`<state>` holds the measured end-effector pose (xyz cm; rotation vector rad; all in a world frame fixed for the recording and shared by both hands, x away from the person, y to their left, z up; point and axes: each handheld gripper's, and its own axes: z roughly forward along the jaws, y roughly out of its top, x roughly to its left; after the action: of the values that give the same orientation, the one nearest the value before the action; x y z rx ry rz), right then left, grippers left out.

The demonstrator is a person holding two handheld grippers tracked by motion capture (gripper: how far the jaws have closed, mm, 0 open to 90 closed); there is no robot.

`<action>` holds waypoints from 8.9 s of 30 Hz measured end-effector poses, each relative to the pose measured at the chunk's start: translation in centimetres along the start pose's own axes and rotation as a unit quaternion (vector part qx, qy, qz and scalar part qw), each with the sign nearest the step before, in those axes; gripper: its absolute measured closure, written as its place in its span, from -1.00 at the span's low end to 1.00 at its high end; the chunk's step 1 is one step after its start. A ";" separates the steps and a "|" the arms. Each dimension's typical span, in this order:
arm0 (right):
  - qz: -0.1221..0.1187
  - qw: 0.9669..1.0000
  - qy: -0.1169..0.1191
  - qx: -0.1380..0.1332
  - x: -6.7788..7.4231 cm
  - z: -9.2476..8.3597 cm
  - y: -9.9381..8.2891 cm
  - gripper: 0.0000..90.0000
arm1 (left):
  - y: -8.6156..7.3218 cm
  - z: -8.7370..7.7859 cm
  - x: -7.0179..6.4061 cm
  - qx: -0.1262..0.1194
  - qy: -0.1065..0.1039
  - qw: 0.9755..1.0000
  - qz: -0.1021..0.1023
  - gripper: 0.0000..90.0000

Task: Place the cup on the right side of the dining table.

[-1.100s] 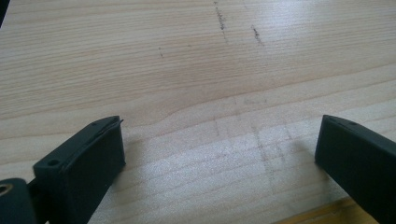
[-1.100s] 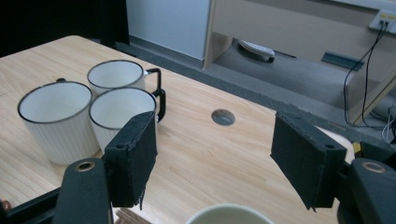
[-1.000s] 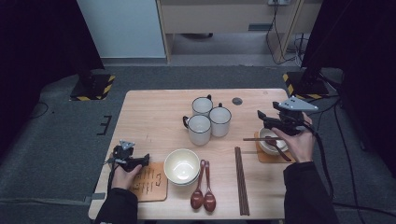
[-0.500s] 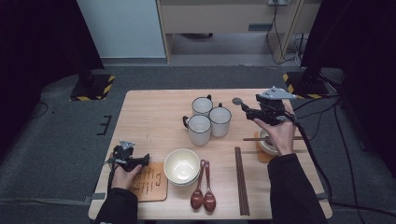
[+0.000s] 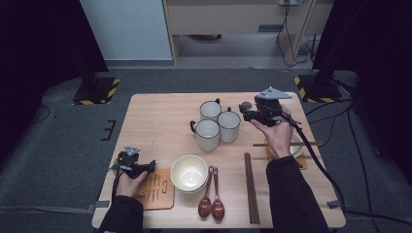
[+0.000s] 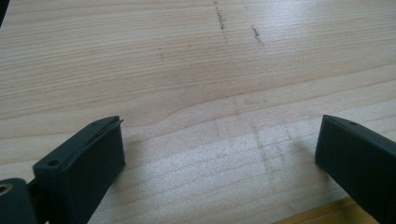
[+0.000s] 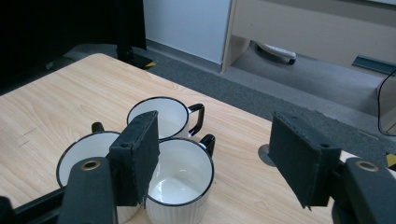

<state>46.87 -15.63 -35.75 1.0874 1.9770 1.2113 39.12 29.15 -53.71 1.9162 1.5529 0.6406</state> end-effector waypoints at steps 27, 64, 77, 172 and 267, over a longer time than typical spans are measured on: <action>0.019 0.998 0.003 0.062 0.9 4.3 -3.0 -0.13 | 0.0 0.0 0.0 0.000 0.000 1.000 0.000 -0.99; 0.043 0.991 -0.009 0.125 -0.3 9.8 -6.3 -0.02 | 0.0 0.0 0.0 0.000 -0.001 1.000 0.001 -0.99; 0.058 0.989 -0.012 0.137 -0.7 10.9 -6.7 0.09 | 0.0 0.0 0.0 0.000 -0.001 1.000 0.001 -0.99; 0.043 0.974 0.001 0.220 -0.6 12.5 -5.8 0.77 | 0.0 0.0 0.0 0.000 -0.001 1.000 0.001 -0.99; 0.117 0.967 -0.084 0.210 -8.9 5.4 -9.0 0.85 | 0.0 0.0 0.0 0.000 -0.001 1.000 0.001 -1.00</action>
<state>52.51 -23.30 -45.71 1.6151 2.0650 0.7875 39.14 29.14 -53.71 1.9184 1.5512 0.6393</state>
